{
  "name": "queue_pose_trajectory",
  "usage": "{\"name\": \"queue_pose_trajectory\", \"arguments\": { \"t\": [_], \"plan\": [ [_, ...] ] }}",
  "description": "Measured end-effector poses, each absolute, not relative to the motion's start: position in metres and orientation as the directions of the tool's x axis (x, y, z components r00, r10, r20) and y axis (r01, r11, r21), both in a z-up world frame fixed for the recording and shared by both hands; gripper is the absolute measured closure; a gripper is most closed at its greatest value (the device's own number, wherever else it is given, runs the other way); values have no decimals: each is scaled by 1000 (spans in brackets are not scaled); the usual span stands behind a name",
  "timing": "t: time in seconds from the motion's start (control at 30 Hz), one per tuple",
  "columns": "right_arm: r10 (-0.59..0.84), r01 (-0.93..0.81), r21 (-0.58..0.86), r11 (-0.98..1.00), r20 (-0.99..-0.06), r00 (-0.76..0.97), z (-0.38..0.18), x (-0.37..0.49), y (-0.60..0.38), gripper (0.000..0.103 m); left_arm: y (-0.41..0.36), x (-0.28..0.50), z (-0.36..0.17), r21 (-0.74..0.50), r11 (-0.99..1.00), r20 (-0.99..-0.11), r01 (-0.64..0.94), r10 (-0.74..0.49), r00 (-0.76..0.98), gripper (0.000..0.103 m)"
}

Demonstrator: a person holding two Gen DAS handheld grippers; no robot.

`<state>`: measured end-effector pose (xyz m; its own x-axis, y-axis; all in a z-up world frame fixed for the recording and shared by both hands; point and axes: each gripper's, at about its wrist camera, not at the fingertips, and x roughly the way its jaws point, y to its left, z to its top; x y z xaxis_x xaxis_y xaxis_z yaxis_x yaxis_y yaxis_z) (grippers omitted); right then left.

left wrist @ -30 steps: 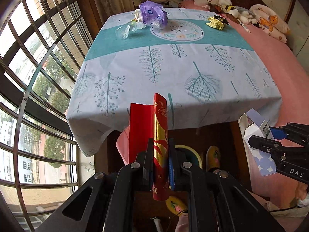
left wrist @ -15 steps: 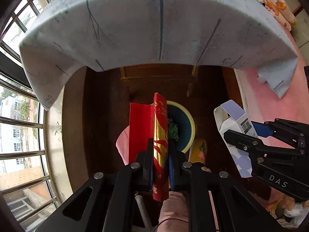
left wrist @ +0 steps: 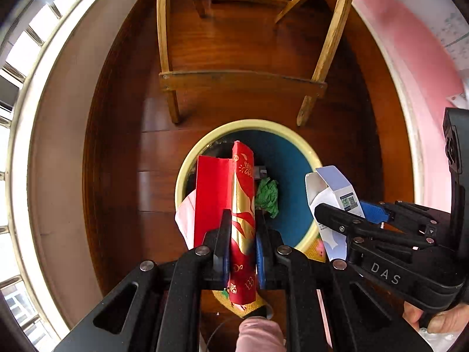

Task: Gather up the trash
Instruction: 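Carry the box and red packet down over the bin and release them, then raise both tools back up toward the table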

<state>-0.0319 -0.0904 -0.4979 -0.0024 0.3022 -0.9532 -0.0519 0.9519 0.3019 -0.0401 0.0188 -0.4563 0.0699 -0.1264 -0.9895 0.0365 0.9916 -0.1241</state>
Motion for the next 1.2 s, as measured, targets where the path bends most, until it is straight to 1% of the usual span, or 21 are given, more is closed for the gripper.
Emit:
{"name": "queue_pose_trajectory", "arguments": {
  "t": [0.07,0.13,0.2,0.27,0.33,0.47,0.67,0.9,1.07,1.2],
  "plan": [
    [311,-42,312,949,-950,-18,-514,-34,-90,71,21,-39,-471,-123,992,-991,22,-124,56,84],
    [326,-23,327,945,-944,-44,-528,-30,-96,67,26,-40,-479,-124,992,-991,4,-124,50,69],
    [319,-12,320,948,-947,-48,-534,-30,-97,49,31,-39,-487,-139,990,-989,-15,-139,45,35],
    [320,-4,320,947,-947,-35,-535,-32,-95,47,36,-38,-488,-138,990,-989,-25,-136,49,30],
    [316,2,316,949,-948,-30,-534,-31,-95,44,38,-36,-488,-120,992,-992,-24,-119,53,27],
    [295,-3,295,956,-956,-8,-524,-27,-100,43,37,-32,-481,-105,994,-993,-27,-103,65,26],
    [275,0,275,961,-961,3,-497,-20,-106,42,38,-26,-445,-99,995,-992,-30,-97,84,24],
    [268,7,269,963,-963,19,-436,-22,-114,42,37,-23,-380,-97,995,-989,-18,-94,116,23],
    [272,-9,272,962,-961,48,-376,-29,-116,42,38,-23,-318,-75,997,-983,-4,-74,167,23],
    [278,-27,277,961,-958,77,-323,-32,-115,42,43,-24,-259,-63,998,-973,-3,-61,221,23]
  ]
}}
